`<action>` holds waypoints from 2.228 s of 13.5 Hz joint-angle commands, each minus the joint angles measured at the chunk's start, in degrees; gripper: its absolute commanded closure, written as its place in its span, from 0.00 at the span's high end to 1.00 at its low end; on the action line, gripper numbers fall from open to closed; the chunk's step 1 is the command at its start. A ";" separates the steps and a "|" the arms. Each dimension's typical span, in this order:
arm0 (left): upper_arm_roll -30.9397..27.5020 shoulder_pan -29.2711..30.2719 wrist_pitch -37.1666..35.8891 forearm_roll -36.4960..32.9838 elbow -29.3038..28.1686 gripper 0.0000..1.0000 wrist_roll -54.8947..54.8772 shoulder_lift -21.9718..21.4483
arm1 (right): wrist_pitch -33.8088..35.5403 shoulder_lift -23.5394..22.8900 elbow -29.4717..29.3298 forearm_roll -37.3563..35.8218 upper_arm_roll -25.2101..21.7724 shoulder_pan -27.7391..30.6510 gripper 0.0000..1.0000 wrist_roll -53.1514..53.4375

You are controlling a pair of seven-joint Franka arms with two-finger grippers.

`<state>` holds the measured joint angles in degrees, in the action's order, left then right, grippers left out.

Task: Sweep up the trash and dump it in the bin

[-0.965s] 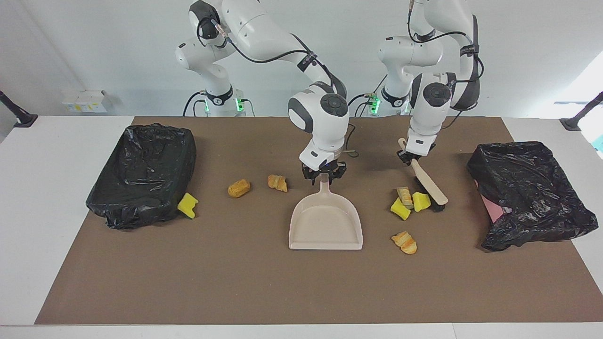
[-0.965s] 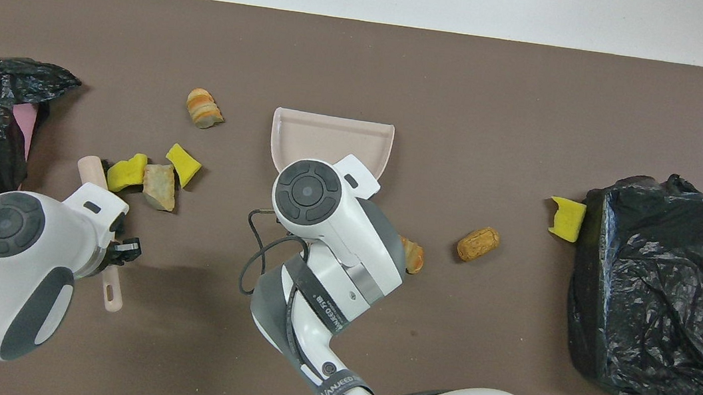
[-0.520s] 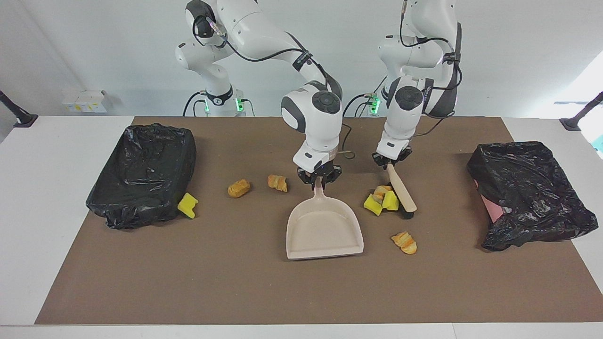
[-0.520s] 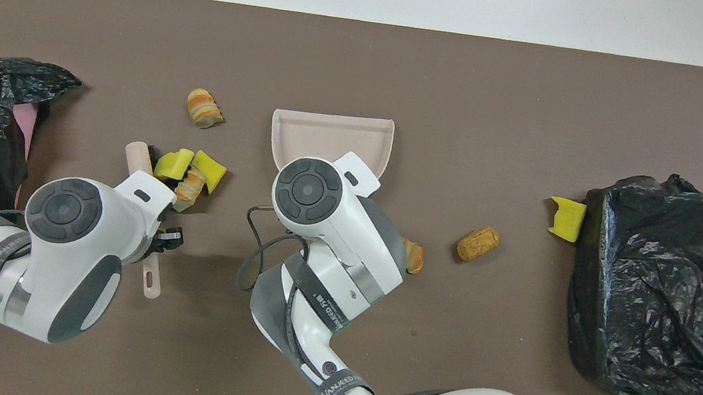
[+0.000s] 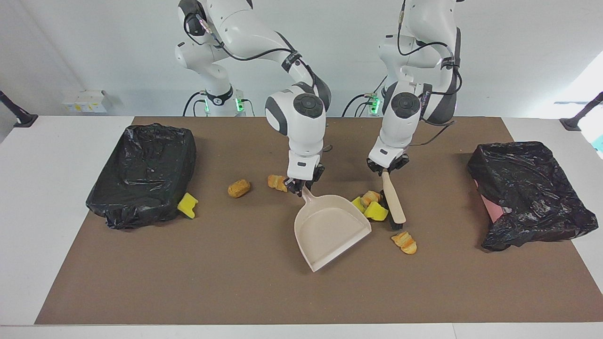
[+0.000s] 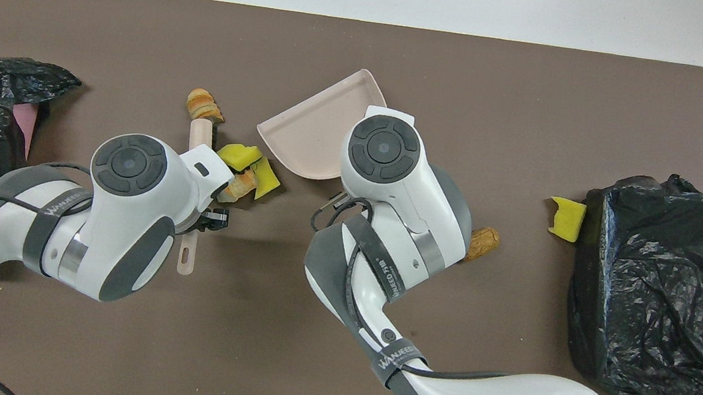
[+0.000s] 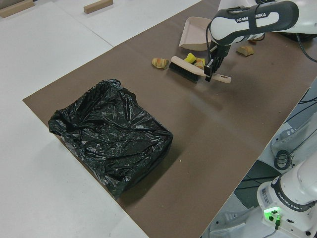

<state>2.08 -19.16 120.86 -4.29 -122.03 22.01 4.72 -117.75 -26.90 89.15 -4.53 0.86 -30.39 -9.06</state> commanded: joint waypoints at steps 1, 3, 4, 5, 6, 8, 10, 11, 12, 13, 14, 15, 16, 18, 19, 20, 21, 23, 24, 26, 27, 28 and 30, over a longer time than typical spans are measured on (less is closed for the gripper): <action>-0.23 4.03 -1.77 -0.36 3.10 0.00 -7.05 0.64 | 0.42 0.80 0.32 -4.77 0.37 1.82 0.00 -9.90; -0.14 6.49 -1.77 -0.36 5.30 0.00 -10.74 1.25 | -0.54 1.15 0.23 -6.02 0.46 4.01 0.00 -15.78; -0.14 7.64 -1.59 -0.36 6.53 0.00 -12.94 2.30 | -0.72 1.33 0.14 -6.02 0.55 5.24 0.00 -20.08; -0.14 8.61 -1.50 -0.36 8.45 0.00 -15.31 3.35 | -0.73 1.59 0.32 -5.93 0.64 6.56 0.00 -25.17; -0.14 10.44 -1.50 -0.36 10.82 0.00 -17.51 4.76 | -0.55 2.20 0.93 -5.85 0.72 7.10 0.00 -30.53; -0.14 12.56 0.59 -2.63 12.60 0.00 -23.56 6.52 | -0.81 3.52 3.73 -5.85 0.81 7.02 0.00 -39.24; -0.14 12.83 3.23 -7.72 14.52 0.00 -24.47 9.24 | -0.03 3.88 4.80 -5.85 0.81 7.28 0.00 -48.98; -0.14 12.83 2.98 -9.05 16.80 0.00 -24.56 10.99 | -0.63 3.79 6.02 -5.76 0.73 7.19 0.00 -54.52; -0.14 12.75 2.63 -10.63 19.78 0.00 -24.65 13.71 | -0.72 3.44 6.29 -5.84 0.81 7.10 0.00 -56.31; -0.06 12.75 2.71 -11.52 21.55 0.00 -25.43 16.34 | -1.34 3.09 6.21 -6.28 0.73 6.49 0.00 -56.51; -0.06 12.66 3.24 -11.53 21.57 0.00 -26.40 17.50 | -2.65 2.56 6.29 -6.46 0.72 6.31 0.00 -57.03; 0.03 12.22 2.20 -11.18 21.22 0.00 -29.28 17.25 | -3.27 1.95 6.38 -7.33 0.72 6.22 0.00 -57.21; 0.03 11.78 0.88 -10.91 20.61 0.00 -32.09 16.90 | -3.36 1.77 6.47 -8.04 0.72 6.22 0.00 -57.65; 0.30 11.52 -2.63 -10.82 18.77 0.00 -35.36 15.50 | -4.24 1.77 6.82 -8.22 0.72 6.40 0.00 -60.02; 0.38 10.56 -3.25 -10.74 16.58 0.00 -34.94 14.01 | -4.68 1.85 7.34 -8.13 0.72 6.49 0.00 -60.02; 0.38 9.33 -3.52 -10.56 12.90 0.00 -33.71 11.74 | -4.94 1.86 7.52 -8.13 0.72 6.49 0.00 -60.11; 0.38 8.54 -3.52 -10.56 9.04 0.00 -30.57 9.10 | -4.94 1.86 7.52 -8.22 0.72 6.66 0.00 -60.11; 0.38 5.91 -3.44 -10.47 2.26 0.00 -24.76 4.44 | -4.94 1.86 7.70 -8.22 0.72 6.84 0.00 -60.46; 0.47 4.50 -3.44 -10.04 -0.29 0.00 -22.21 2.59 | -4.94 1.94 7.70 -8.22 0.72 6.93 0.00 -60.64; 0.47 2.38 -2.91 -6.80 -4.69 0.00 -17.38 -0.05 | -5.29 2.12 8.31 -8.13 0.72 7.01 0.00 -60.64; 0.47 1.68 -3.17 -4.08 -5.32 0.00 -15.27 -0.41 | -5.56 2.21 8.49 -8.13 0.72 7.01 0.00 -60.64; 0.47 1.06 -3.35 -2.40 -5.67 0.00 -13.16 -0.68 | -5.65 2.21 8.49 -8.13 0.72 7.01 0.00 -60.64; 0.47 -0.43 -2.83 2.59 -5.68 0.00 -8.41 -0.68 | -5.65 2.21 8.58 -8.13 0.72 7.10 0.00 -60.64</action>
<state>3.37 -17.75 117.40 -5.77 -125.59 9.90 5.56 -122.10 -25.42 95.88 -11.32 1.05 -24.14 -67.41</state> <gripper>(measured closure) 0.731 0.692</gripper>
